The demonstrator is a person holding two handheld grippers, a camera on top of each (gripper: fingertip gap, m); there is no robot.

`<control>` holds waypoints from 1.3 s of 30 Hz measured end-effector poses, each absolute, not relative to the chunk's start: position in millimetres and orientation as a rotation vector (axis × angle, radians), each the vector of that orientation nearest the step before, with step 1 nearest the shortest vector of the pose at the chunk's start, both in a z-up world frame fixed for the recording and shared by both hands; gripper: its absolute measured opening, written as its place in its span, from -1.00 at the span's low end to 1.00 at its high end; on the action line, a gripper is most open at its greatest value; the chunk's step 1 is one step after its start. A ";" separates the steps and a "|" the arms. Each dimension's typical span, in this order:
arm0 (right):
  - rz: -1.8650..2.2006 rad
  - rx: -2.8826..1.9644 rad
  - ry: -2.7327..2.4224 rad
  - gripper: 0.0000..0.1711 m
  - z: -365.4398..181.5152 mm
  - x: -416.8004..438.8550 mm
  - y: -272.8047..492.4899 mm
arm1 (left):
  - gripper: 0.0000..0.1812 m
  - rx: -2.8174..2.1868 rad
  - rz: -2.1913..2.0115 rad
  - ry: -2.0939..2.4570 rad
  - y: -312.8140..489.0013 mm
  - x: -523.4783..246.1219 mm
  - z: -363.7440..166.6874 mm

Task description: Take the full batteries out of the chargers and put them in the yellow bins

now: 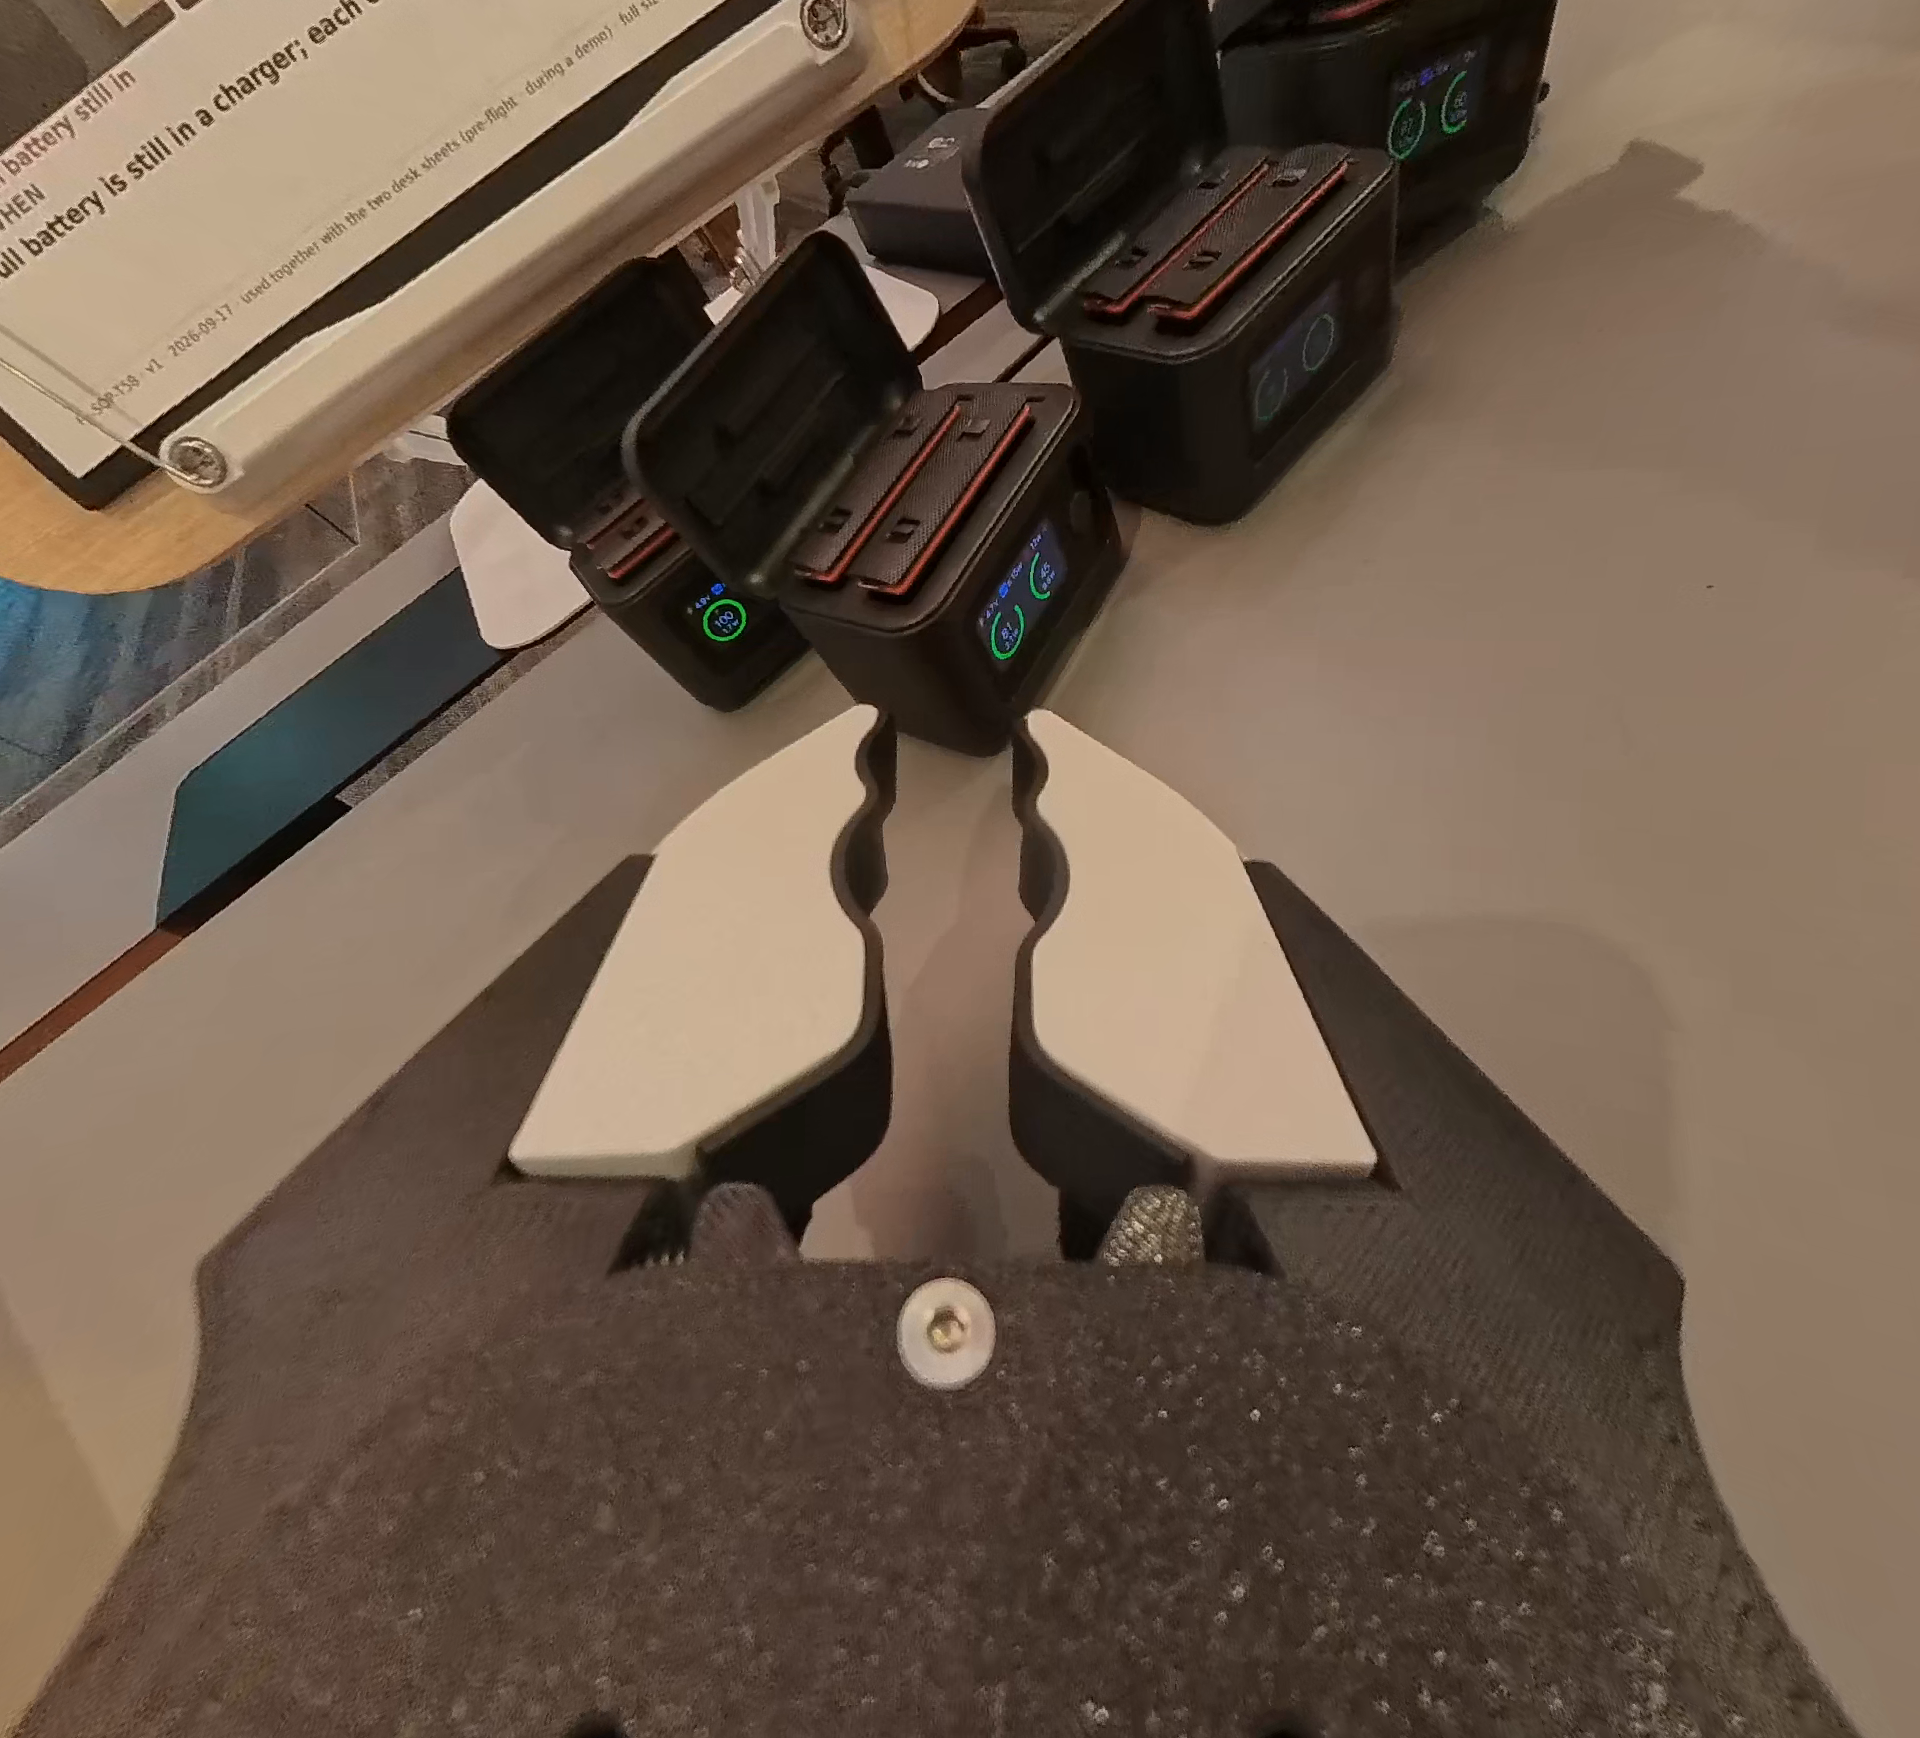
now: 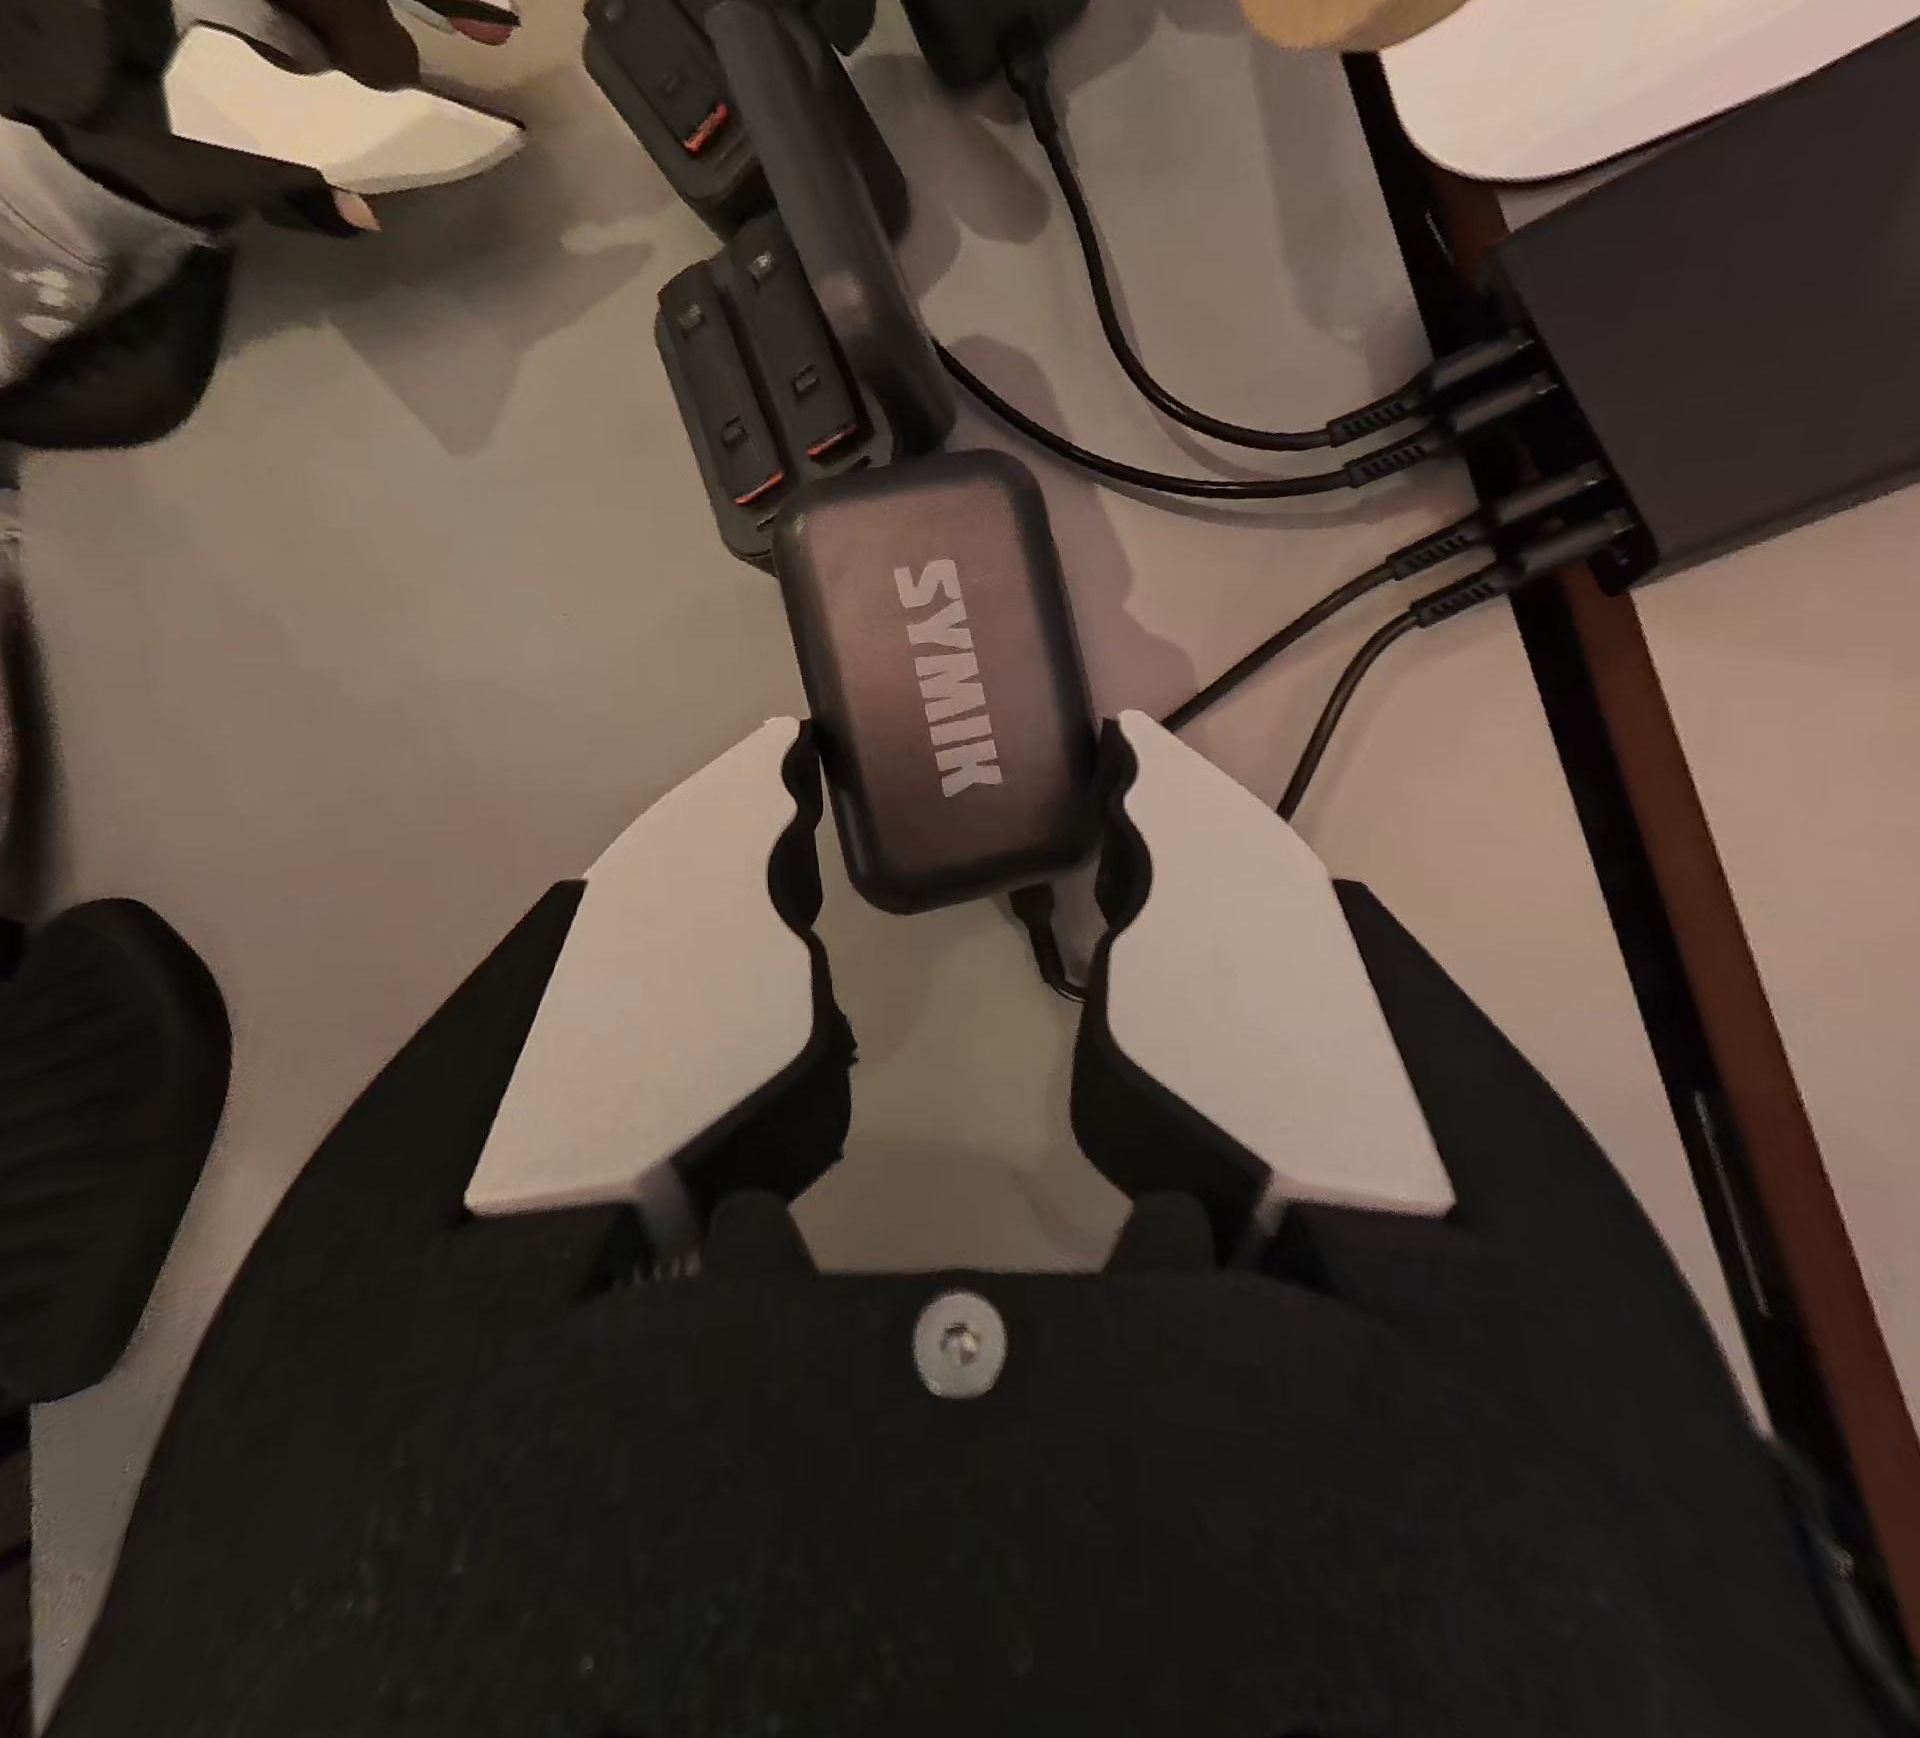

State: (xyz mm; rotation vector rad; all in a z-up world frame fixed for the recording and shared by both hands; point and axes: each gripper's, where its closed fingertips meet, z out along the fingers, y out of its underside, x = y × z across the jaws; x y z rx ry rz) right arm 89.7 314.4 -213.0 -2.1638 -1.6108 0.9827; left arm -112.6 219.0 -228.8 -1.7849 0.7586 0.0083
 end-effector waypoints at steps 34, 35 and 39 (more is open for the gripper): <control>1.151 -2.069 -1.367 -0.41 -219.7 79.4 329.6 | -0.78 -1.767 0.028 0.798 217.1 -108.8 -228.5; 1.196 -2.082 -1.334 -0.41 -218.7 79.0 329.9 | -0.78 -1.766 0.028 0.798 217.2 -108.9 -228.3; 1.309 -2.106 -1.259 -0.44 -213.7 78.2 328.5 | -0.78 -1.762 0.024 0.794 216.9 -108.8 -226.9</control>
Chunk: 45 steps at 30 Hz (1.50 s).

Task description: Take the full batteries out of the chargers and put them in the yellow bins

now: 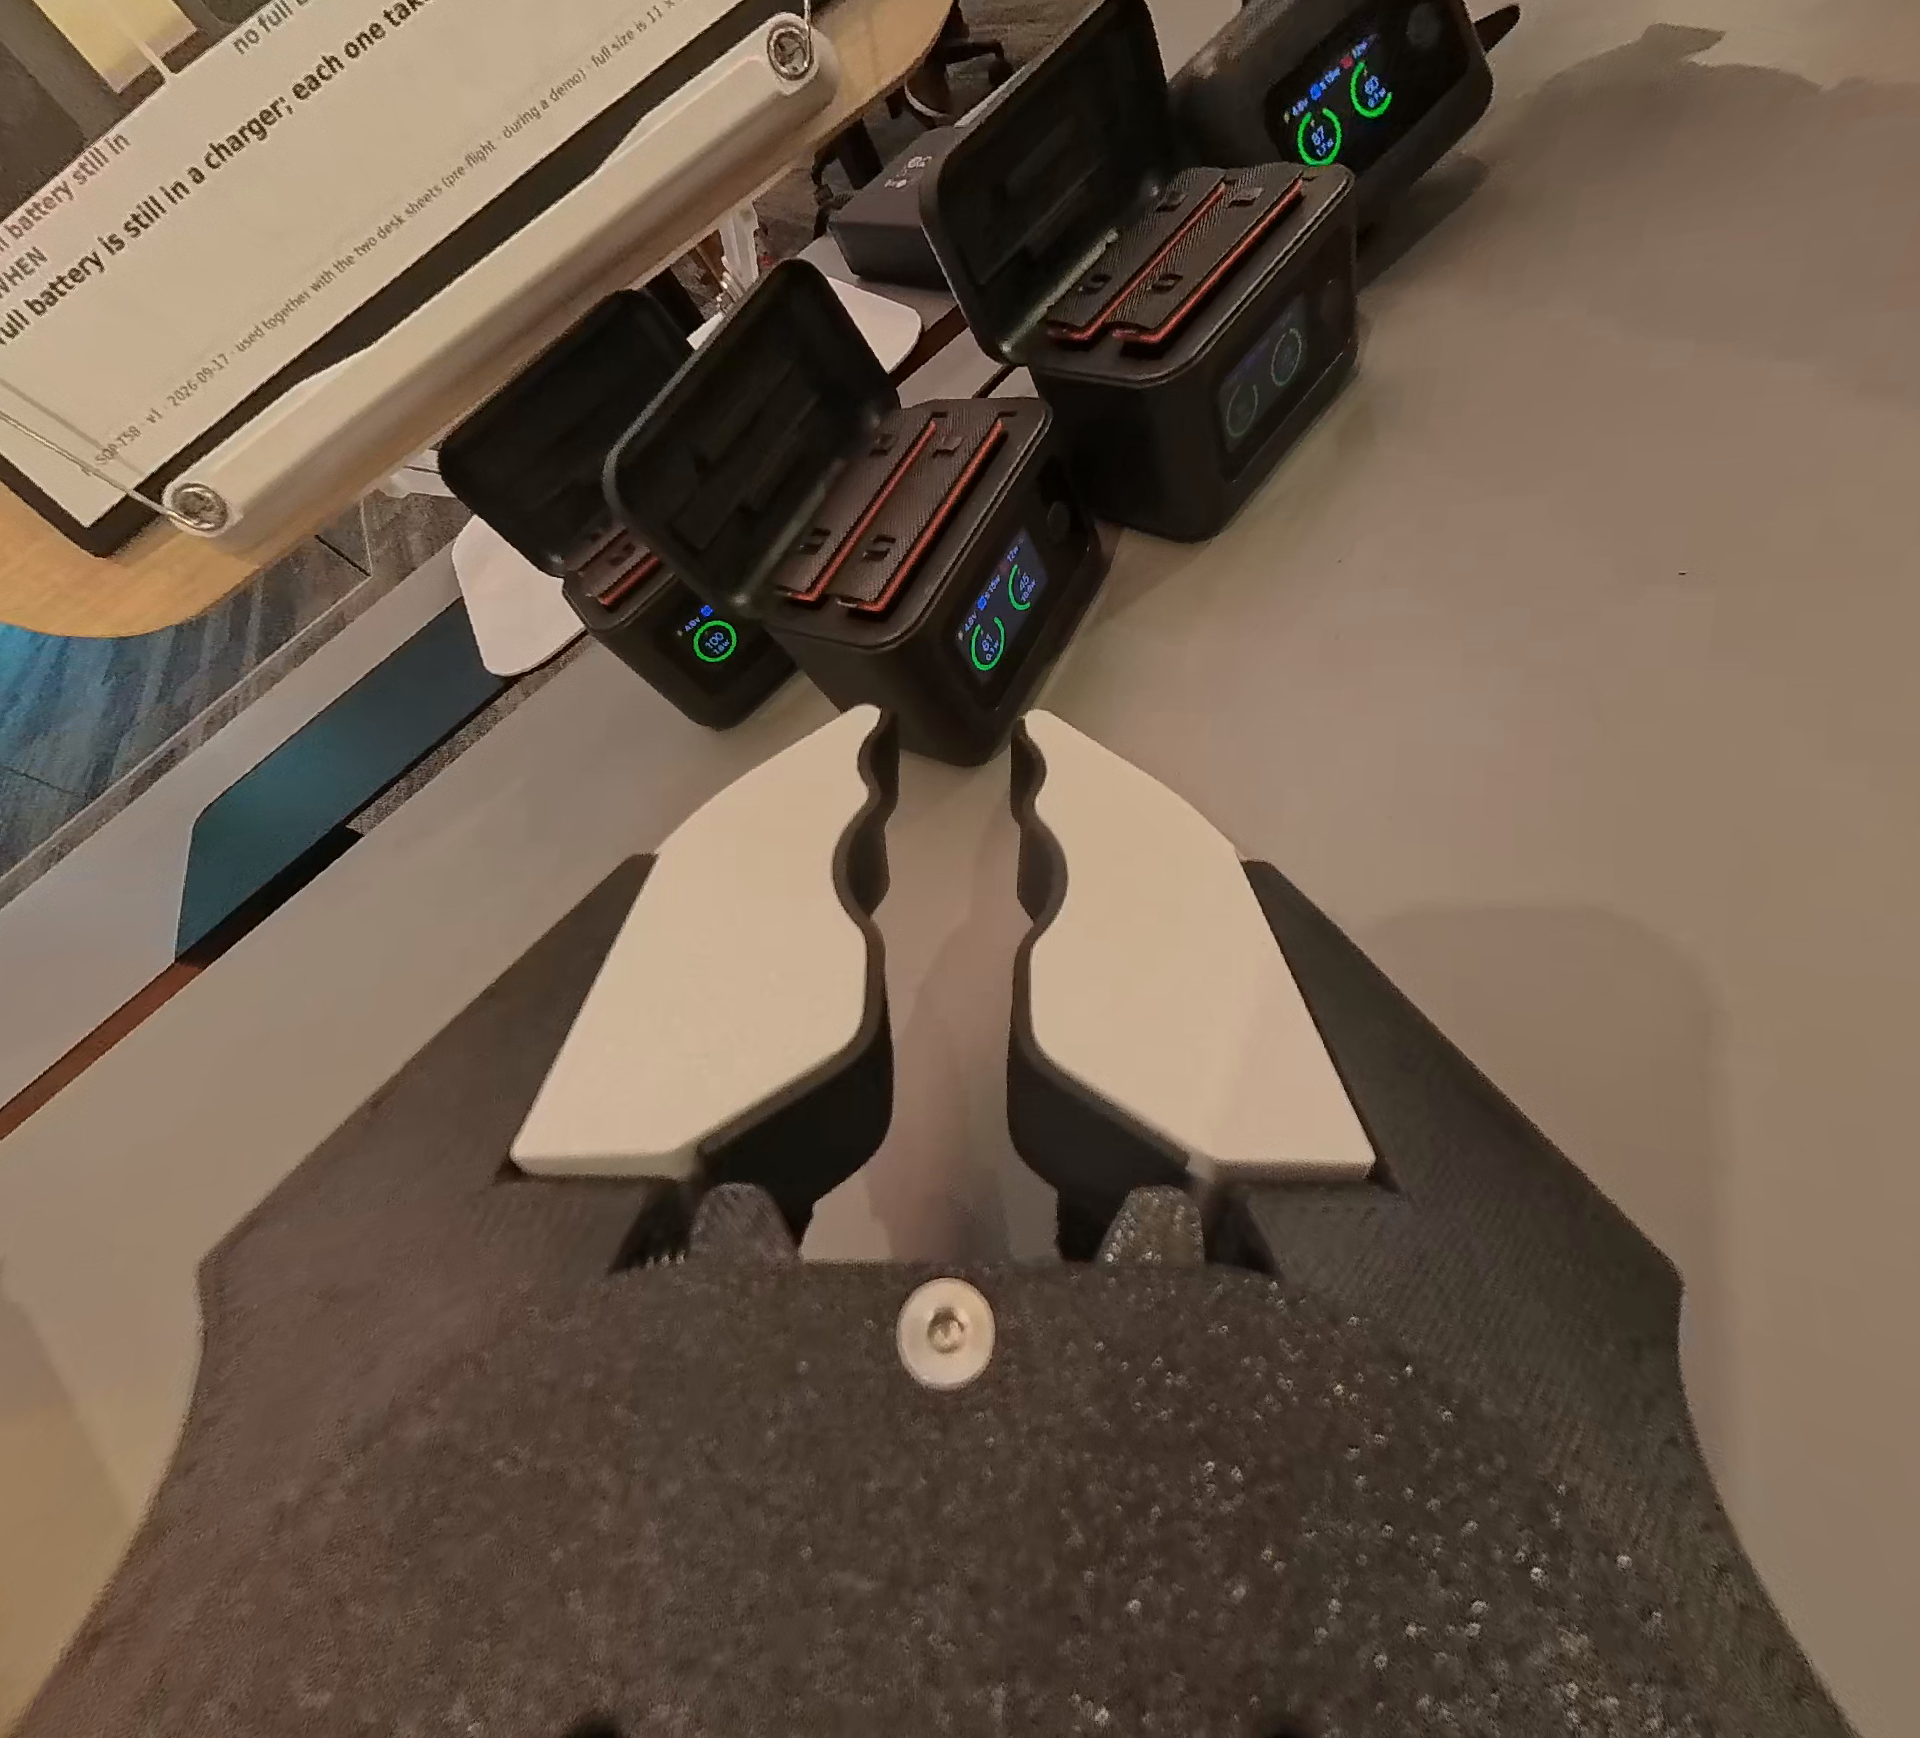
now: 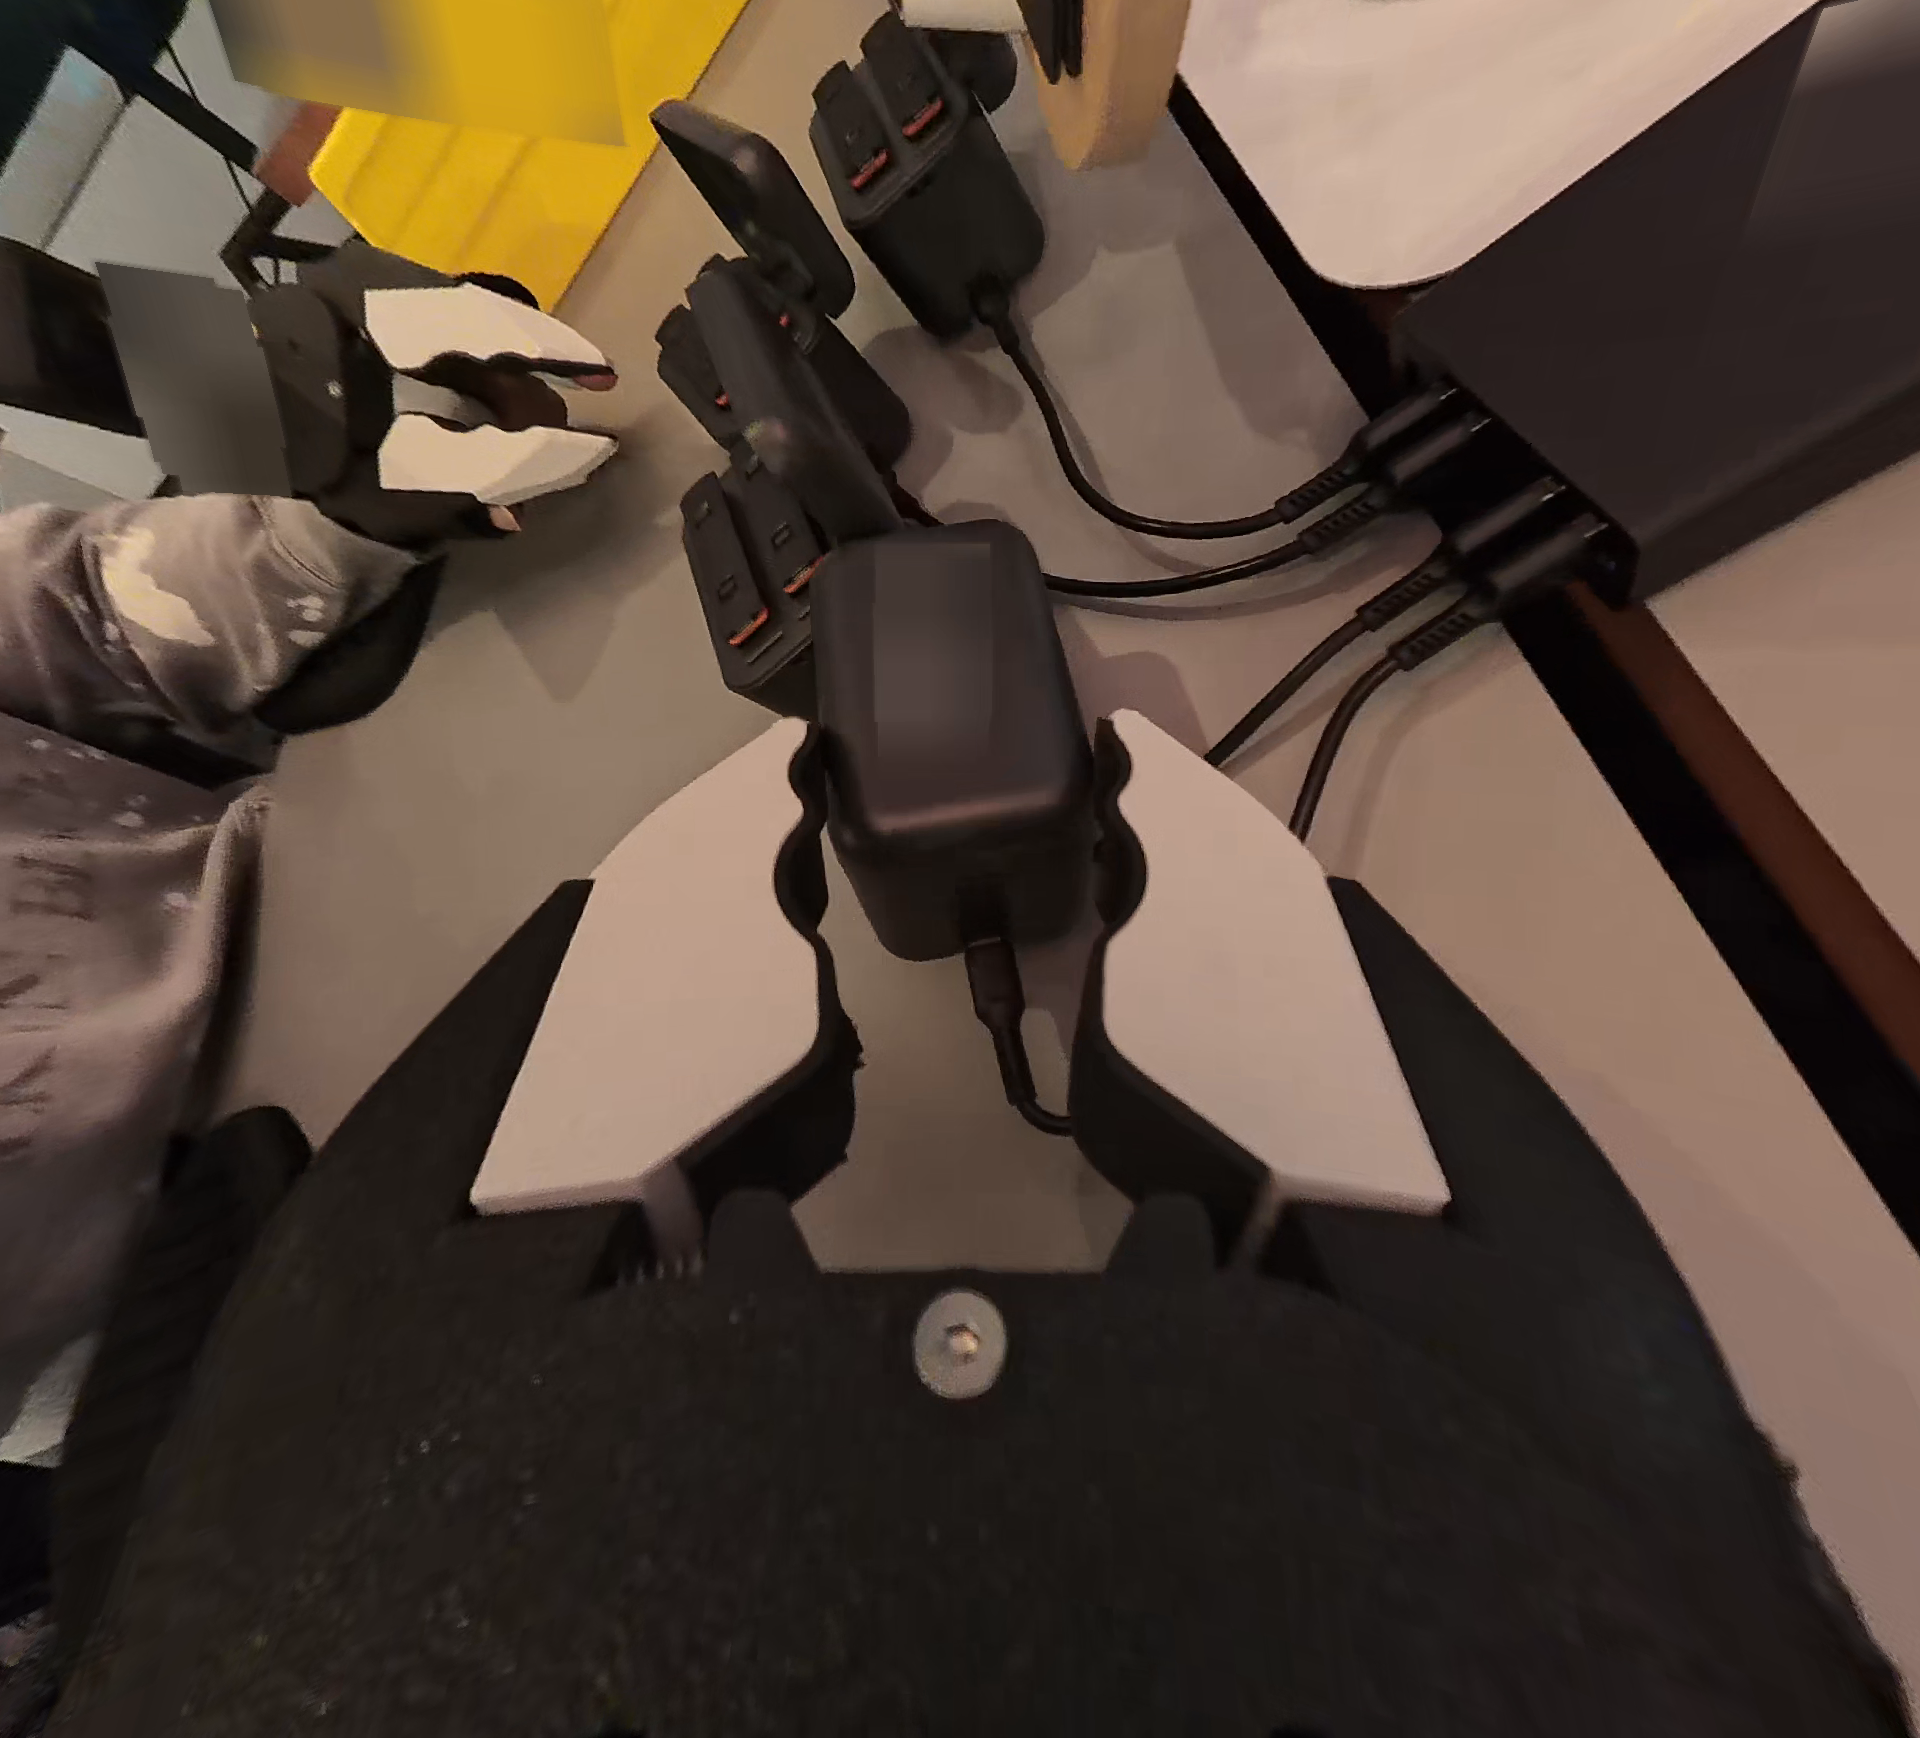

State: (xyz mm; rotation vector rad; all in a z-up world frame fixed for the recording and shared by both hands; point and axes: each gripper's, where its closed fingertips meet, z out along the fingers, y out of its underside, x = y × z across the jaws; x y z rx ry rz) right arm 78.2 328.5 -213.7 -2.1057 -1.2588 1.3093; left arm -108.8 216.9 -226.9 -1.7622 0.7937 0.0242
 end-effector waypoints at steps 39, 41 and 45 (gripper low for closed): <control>0.941 -2.066 -1.782 -0.34 -226.2 84.9 280.2 | -1.00 -1.790 -0.224 0.603 208.7 -103.1 -209.8; 1.006 -2.118 -1.737 -0.35 -224.8 83.8 282.1 | -1.00 -1.792 -0.222 0.619 207.9 -100.7 -211.3; 1.164 -2.219 -1.590 -0.35 -222.9 80.4 289.2 | -1.00 -1.794 -0.221 0.638 206.8 -98.1 -213.0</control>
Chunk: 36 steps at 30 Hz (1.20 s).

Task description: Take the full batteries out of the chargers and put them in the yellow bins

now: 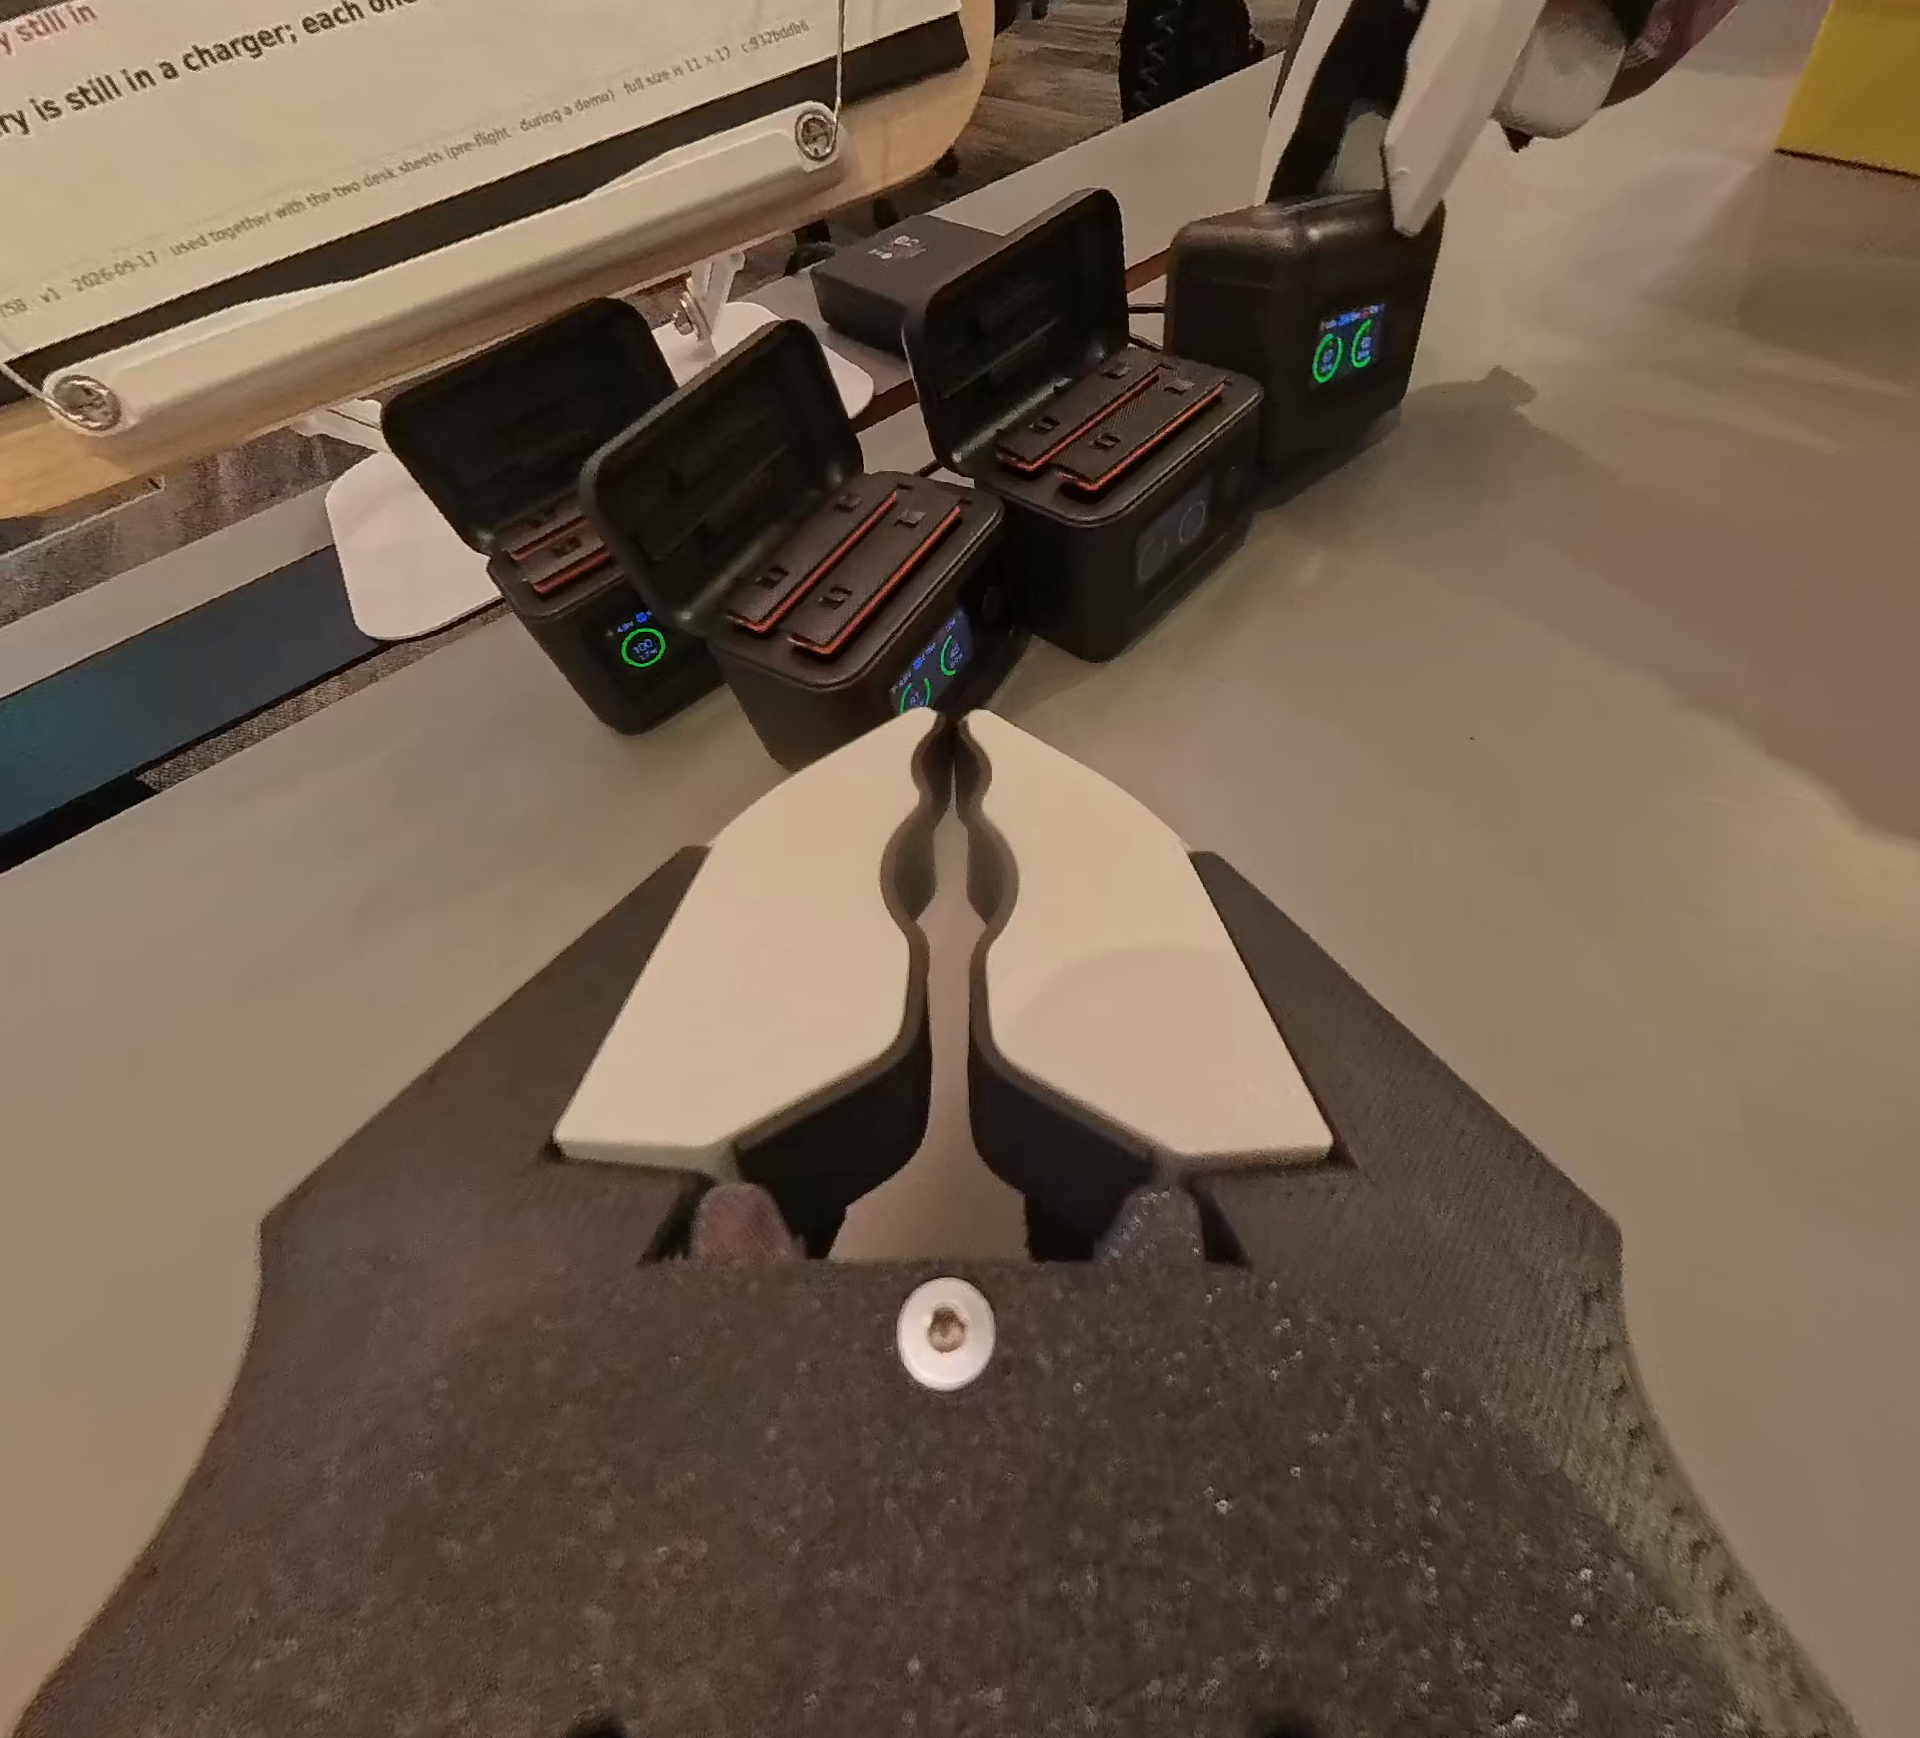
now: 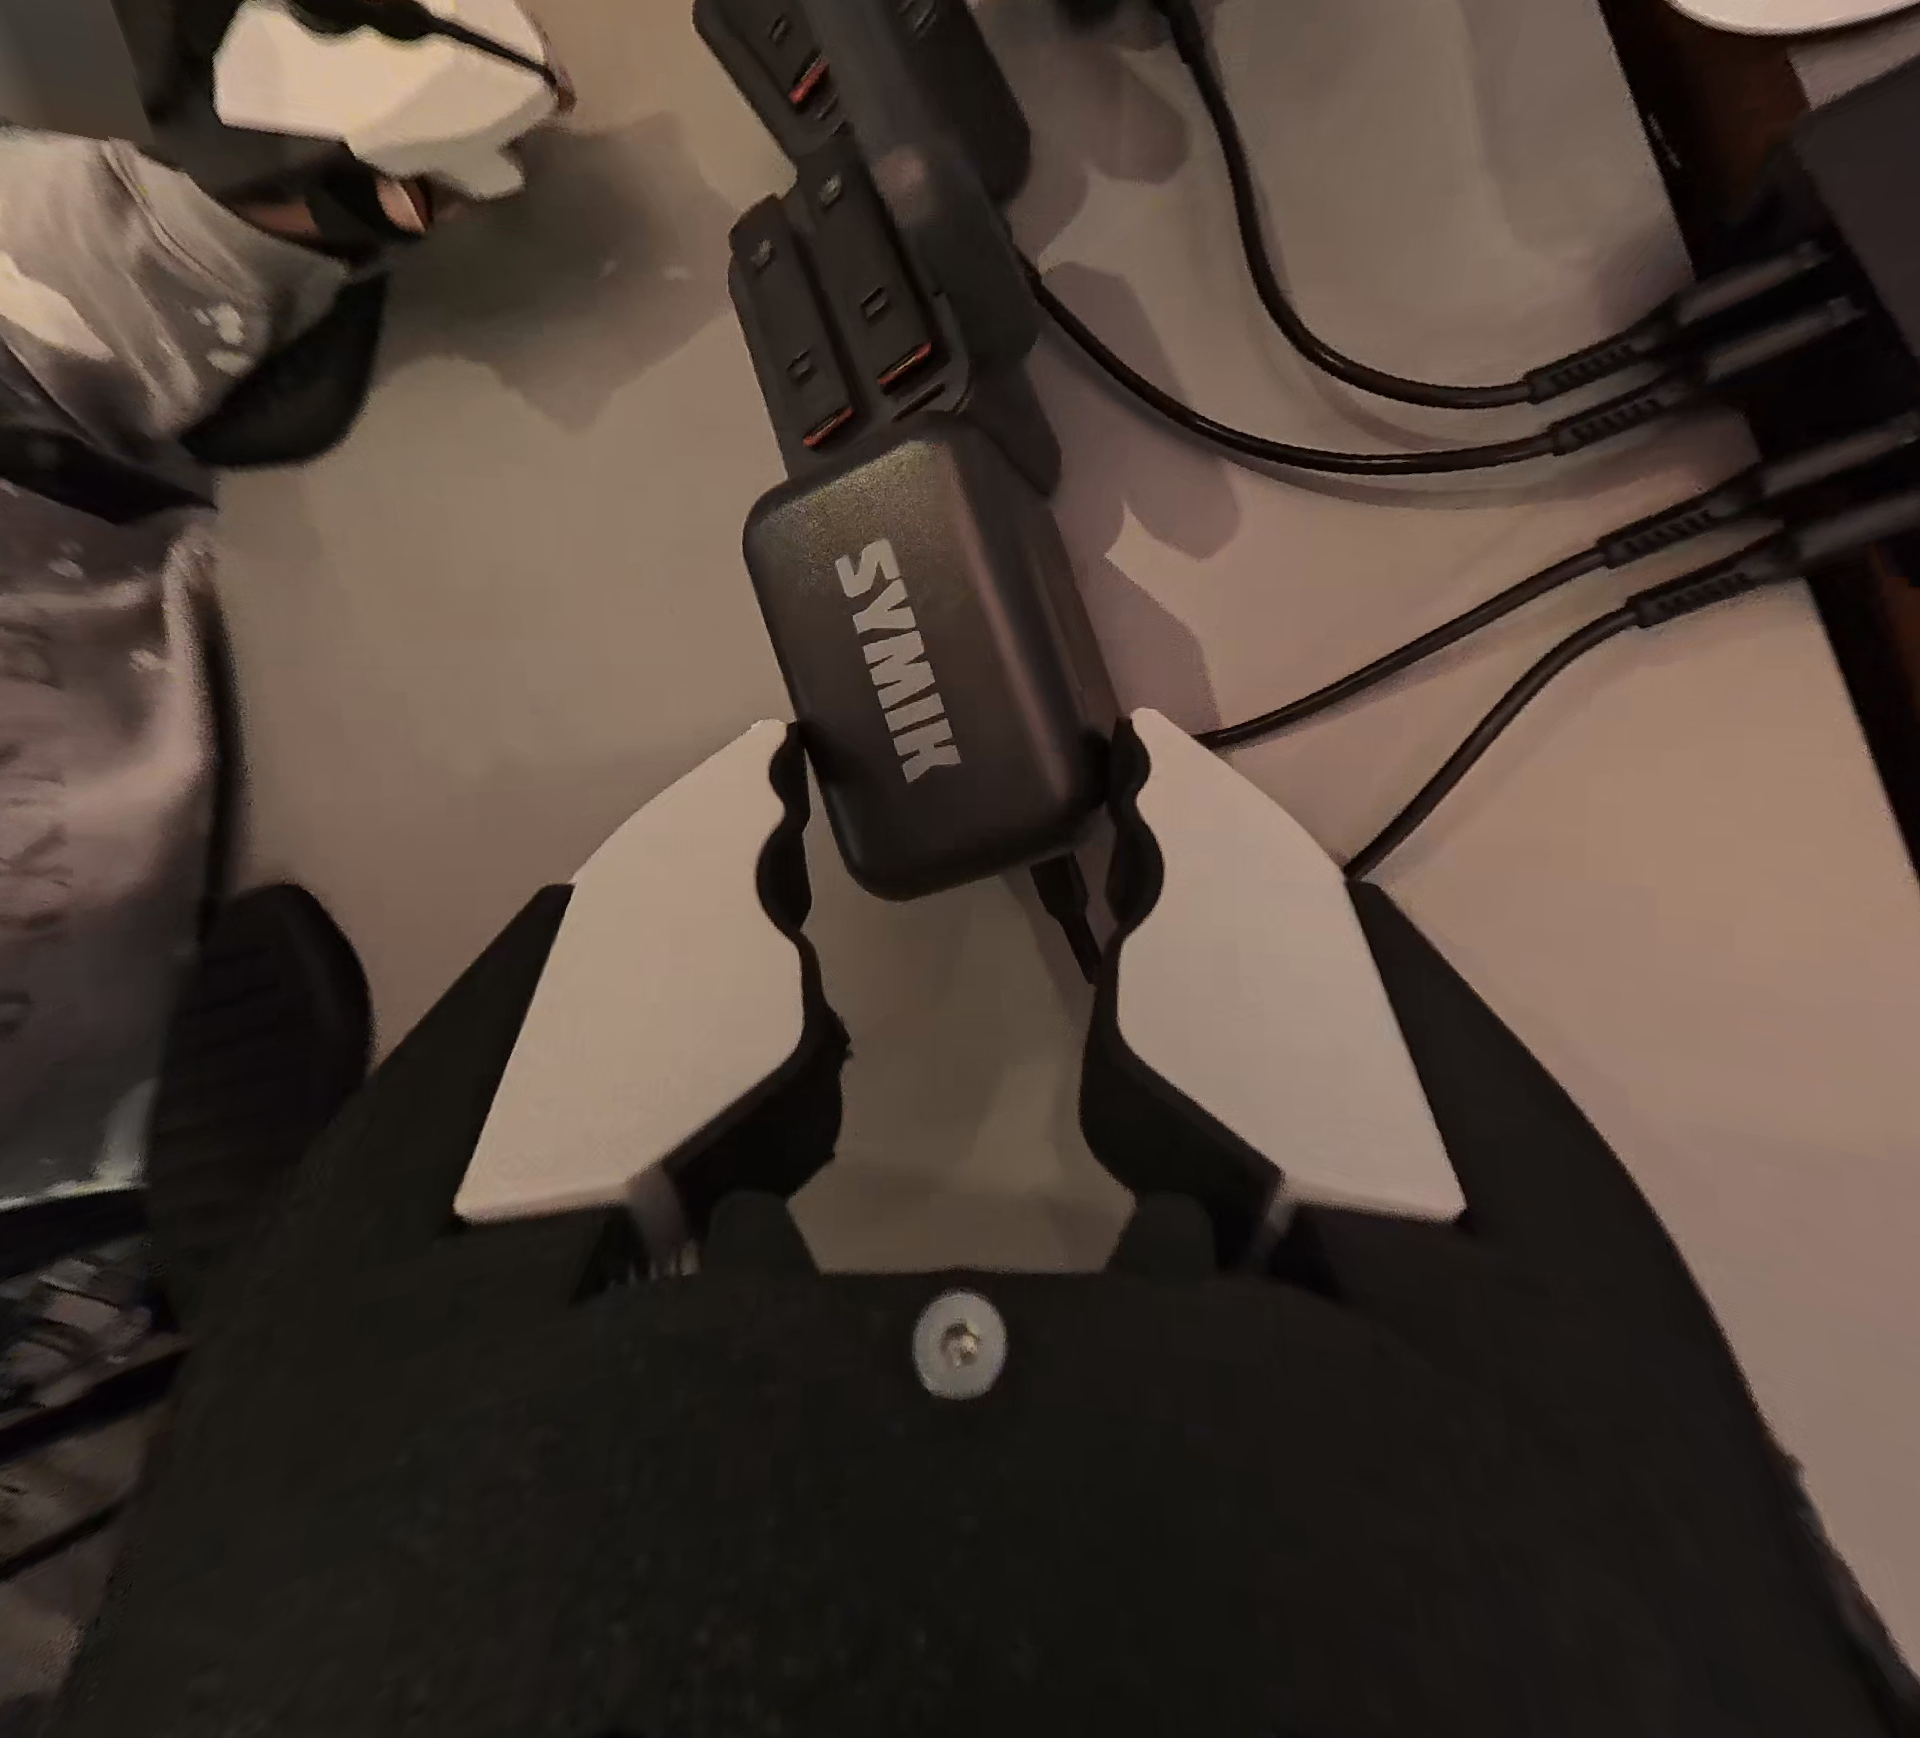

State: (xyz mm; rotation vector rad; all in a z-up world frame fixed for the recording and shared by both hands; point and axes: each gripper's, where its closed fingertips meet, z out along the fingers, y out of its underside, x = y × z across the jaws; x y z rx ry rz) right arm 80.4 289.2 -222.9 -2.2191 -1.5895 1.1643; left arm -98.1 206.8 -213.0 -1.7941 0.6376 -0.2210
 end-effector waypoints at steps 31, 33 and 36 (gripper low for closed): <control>1.724 -2.204 -0.201 -0.55 -202.5 66.4 369.1 | -1.00 -1.817 -0.265 0.666 203.1 -91.8 -217.2; 1.730 -2.117 -0.195 -0.89 -188.5 69.3 374.5 | -1.00 -1.817 -0.267 0.665 203.0 -91.9 -216.7; 1.474 -2.137 -0.459 -1.00 -190.6 68.8 369.7 | -1.00 -1.816 -0.267 0.668 202.7 -91.6 -216.7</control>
